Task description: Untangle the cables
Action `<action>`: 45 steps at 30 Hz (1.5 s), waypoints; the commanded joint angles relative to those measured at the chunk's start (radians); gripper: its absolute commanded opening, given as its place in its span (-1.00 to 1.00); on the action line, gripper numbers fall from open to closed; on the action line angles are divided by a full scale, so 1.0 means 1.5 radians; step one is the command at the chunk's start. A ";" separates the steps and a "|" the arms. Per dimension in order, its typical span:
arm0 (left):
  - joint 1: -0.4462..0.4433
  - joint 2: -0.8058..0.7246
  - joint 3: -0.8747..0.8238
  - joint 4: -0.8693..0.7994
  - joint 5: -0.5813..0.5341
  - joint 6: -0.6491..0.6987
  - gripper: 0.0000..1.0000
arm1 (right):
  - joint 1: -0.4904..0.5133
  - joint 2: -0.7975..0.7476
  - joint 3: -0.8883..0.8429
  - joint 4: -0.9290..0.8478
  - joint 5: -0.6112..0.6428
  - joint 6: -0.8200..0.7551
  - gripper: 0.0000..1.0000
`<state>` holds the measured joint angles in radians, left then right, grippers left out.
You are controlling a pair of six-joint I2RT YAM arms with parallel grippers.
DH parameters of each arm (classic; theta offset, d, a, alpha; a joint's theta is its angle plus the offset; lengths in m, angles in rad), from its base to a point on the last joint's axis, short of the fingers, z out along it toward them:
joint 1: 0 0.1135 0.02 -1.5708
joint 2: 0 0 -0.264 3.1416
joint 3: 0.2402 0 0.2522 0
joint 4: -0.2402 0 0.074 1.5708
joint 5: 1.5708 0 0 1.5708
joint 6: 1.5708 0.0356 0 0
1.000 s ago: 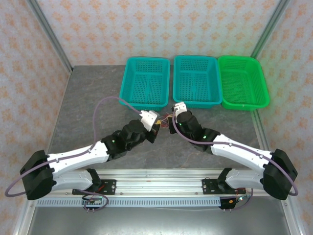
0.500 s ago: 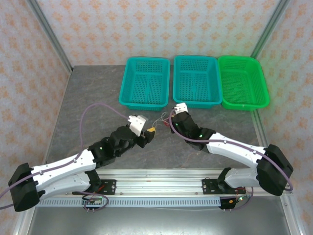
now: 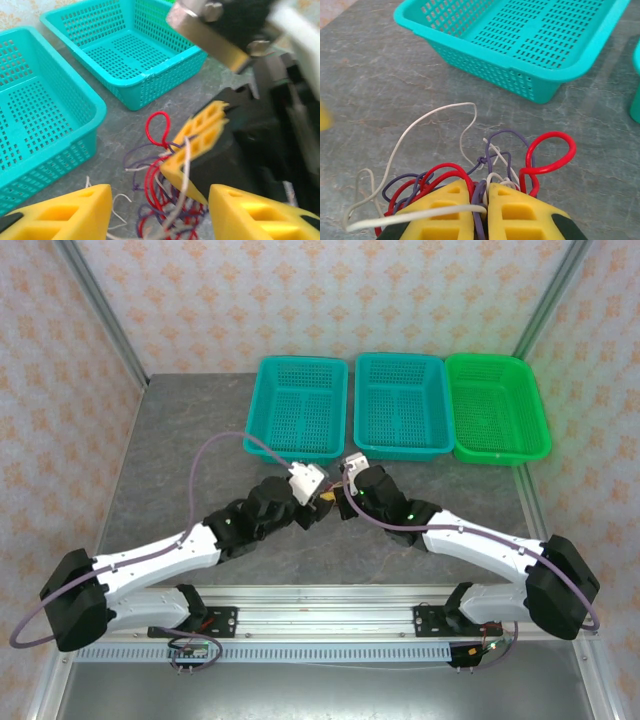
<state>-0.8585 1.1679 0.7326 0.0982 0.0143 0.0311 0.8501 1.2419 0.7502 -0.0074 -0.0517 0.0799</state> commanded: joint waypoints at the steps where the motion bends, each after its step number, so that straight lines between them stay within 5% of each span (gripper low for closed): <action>1: 0.033 0.011 0.028 -0.023 0.084 0.048 0.01 | 0.000 -0.025 0.026 0.004 -0.019 -0.009 -0.99; 10: 0.051 0.053 0.034 -0.027 0.226 0.026 -0.16 | 0.000 -0.052 0.020 0.017 -0.038 -0.006 -1.00; 15: 0.056 0.054 0.033 0.019 0.185 0.003 -0.65 | -0.001 -0.048 0.021 0.027 -0.076 -0.003 -1.00; 22: 0.067 0.014 0.022 0.042 0.141 -0.005 -0.55 | 0.000 -0.047 0.003 0.011 -0.046 -0.002 -1.00; 29: 0.069 -0.003 0.008 0.057 0.111 -0.033 -1.00 | 0.000 -0.028 -0.002 0.025 -0.050 0.002 -1.00; 33: 0.069 -0.021 -0.012 0.082 0.105 -0.060 -1.00 | 0.000 -0.004 -0.004 0.029 0.028 0.022 -0.74; 39: 0.069 -0.081 -0.034 0.094 0.123 -0.118 -1.00 | -0.002 0.090 0.010 -0.028 0.235 0.104 -0.71; 45: 0.070 -0.193 -0.070 0.028 -0.003 -0.147 -1.00 | -0.049 0.196 0.015 -0.087 0.299 0.199 -0.66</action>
<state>-0.7582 1.0149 0.6235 0.1112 0.1375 -0.1429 0.8742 1.4487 0.8097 0.0689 0.1574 0.2481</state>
